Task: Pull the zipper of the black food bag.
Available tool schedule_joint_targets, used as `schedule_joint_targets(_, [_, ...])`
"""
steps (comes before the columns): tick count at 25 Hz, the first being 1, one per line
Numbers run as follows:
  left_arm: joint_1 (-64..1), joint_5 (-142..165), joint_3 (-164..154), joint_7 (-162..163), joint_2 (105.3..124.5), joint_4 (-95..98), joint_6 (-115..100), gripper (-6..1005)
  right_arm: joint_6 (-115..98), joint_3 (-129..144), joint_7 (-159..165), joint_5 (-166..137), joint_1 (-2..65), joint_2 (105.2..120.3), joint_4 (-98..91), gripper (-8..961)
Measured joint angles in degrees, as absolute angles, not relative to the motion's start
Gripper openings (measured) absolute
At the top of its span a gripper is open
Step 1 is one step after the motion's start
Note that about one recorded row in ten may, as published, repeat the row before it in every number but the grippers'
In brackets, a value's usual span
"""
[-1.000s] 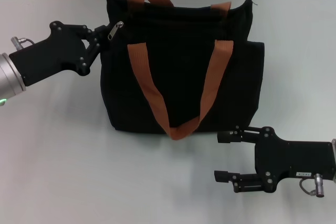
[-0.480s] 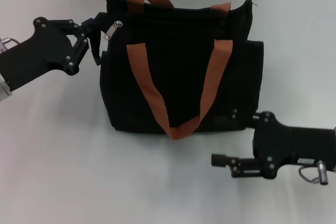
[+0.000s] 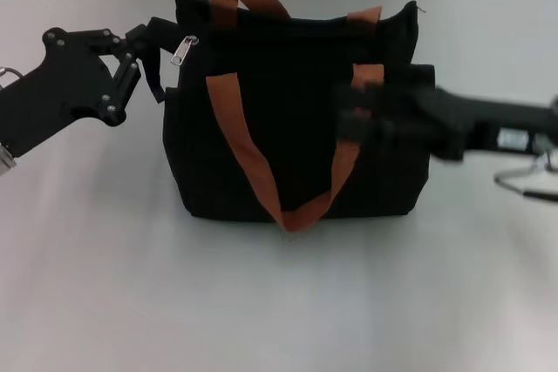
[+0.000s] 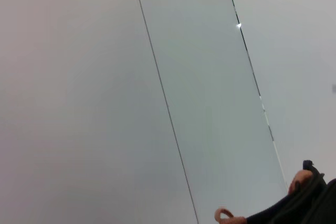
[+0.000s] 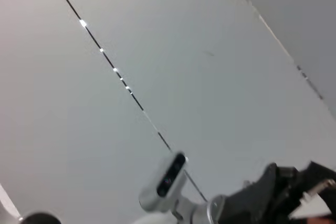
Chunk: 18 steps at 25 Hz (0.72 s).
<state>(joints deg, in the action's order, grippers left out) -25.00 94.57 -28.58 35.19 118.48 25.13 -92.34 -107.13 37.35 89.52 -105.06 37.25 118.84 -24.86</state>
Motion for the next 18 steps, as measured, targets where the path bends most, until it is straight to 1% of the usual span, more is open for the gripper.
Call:
schedule_joint_targets(5, [-24.9,93.7,-28.6,33.1,118.56,23.5,-92.6,19,-105.7,38.1,103.2,-104.3,43.8,118.89,-27.8,777])
schedule_joint_targets(7, [-24.9,93.4,-28.6,32.6,118.56,23.0,-92.7,19,-103.5,40.2,113.2,-105.2,48.2,118.64,-29.7,776])
schedule_joint_targets(9, [-24.9,93.1,-28.6,32.6,118.56,22.9,-92.7,19,-102.5,41.3,115.8,-105.3,49.2,118.61,-30.4,776])
schedule_joint_targets(10, [-24.9,92.8,-28.6,32.5,118.57,22.7,-92.8,19,-99.2,44.7,120.9,-105.3,51.2,118.57,-32.3,776])
schedule_joint_targets(11, [-24.9,92.8,-28.6,32.5,118.57,22.7,-92.8,19,-99.2,44.7,120.9,-105.3,51.2,118.57,-32.3,776])
schedule_joint_targets(13, [-24.9,92.5,-28.6,32.5,118.56,22.6,-92.8,19,-94.4,50.1,125.6,-105.5,53.4,118.53,-34.7,776])
schedule_joint_targets(18, [-25.1,92.3,-28.6,32.7,118.51,22.5,-92.8,19,-89.6,53.0,128.8,-106.9,55.9,117.98,-35.4,776])
